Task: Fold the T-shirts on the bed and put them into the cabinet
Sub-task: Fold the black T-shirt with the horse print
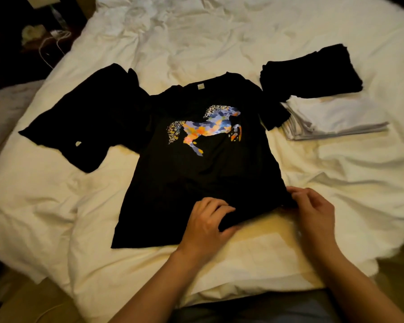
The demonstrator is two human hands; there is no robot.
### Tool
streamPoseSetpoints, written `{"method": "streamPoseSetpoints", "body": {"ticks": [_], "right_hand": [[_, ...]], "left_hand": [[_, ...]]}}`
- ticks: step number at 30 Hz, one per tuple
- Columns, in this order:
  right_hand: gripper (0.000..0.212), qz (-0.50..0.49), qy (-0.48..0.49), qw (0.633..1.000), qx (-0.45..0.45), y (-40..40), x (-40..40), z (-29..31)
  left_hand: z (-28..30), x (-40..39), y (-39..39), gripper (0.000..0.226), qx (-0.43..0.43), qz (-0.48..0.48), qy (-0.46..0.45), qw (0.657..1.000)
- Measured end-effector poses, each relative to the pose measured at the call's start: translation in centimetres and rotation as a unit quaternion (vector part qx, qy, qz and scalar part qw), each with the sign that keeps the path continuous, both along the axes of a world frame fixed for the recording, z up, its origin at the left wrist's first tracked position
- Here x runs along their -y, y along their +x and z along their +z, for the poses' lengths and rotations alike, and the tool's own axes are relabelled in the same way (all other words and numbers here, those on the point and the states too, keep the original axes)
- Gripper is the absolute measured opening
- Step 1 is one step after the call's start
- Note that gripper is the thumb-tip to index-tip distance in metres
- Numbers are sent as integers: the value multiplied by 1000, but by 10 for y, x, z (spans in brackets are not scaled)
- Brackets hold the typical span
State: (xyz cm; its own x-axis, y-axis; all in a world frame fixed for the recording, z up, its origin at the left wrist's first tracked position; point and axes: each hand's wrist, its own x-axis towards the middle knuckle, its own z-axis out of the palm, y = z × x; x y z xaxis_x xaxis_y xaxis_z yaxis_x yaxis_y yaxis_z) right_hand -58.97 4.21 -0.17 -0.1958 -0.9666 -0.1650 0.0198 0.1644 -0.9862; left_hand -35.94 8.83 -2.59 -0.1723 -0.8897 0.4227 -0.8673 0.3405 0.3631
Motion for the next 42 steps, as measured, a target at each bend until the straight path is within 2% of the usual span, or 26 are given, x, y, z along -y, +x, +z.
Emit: {"method": "streamPoseSetpoints", "body": {"ticks": [3, 6, 7, 10, 12, 13, 15, 16, 18, 20, 21, 22, 25, 27, 29, 33, 36, 39, 40, 42], "right_hand": [[23, 17, 12, 999, -30, -14, -10, 5], [10, 37, 39, 998, 24, -23, -9, 11], [17, 43, 46, 998, 14, -27, -7, 14], [19, 109, 63, 985, -115, -35, 0, 22], [46, 165, 86, 962, -200, -34, 3, 30], [53, 191, 96, 944, -250, -32, 4, 33], [48, 215, 90, 917, -323, -27, 5, 35], [40, 212, 79, 916, -332, -26, 5, 33], [31, 177, 56, 939, -291, -25, 3, 32], [32, 139, 65, 960, -235, -33, 1, 33], [33, 141, 74, 957, -244, -38, -1, 34], [34, 153, 83, 940, -292, -43, -3, 32], [38, 178, 80, 862, -468, -49, -10, 25], [39, 175, 69, 839, -510, -48, -10, 25], [36, 155, 62, 838, -520, -45, -6, 29], [42, 124, 17, 857, -501, -33, 12, 29], [39, 150, 29, 838, -523, -26, 30, 21], [32, 135, 4, 867, -479, -30, 40, 23], [32, 117, 1, 878, -465, -31, 40, 23], [30, 112, 18, 872, -476, -32, 38, 23]], "left_hand": [[1, 6, -26, 37, 17, -59, 4, 998], [1, 12, -41, 22, 5, -90, 2, 996], [2, 13, -44, 21, -4, -101, 11, 995], [6, 11, -47, 16, 2, -131, 48, 990], [9, 9, -47, 18, 16, -141, 75, 987], [11, 9, -48, 20, 23, -140, 86, 986], [16, 9, -51, 26, 31, -137, 106, 984], [18, 9, -53, 25, 31, -141, 111, 983], [23, 8, -55, 20, 20, -156, 107, 982], [26, 7, -56, 14, -2, -173, 89, 981], [26, 7, -56, 11, -8, -180, 82, 980], [25, 7, -57, 10, -10, -186, 80, 979], [22, 7, -60, 12, 0, -201, 118, 972], [22, 8, -63, 13, 1, -202, 139, 970], [24, 11, -65, 16, 6, -203, 151, 968], [24, 16, -74, 30, 32, -217, 170, 961], [23, 18, -80, 19, 16, -232, 168, 958], [23, 21, -82, 10, -3, -252, 149, 956], [23, 22, -81, 11, -5, -256, 152, 955], [22, 27, -80, 21, -3, -251, 173, 952]]}}
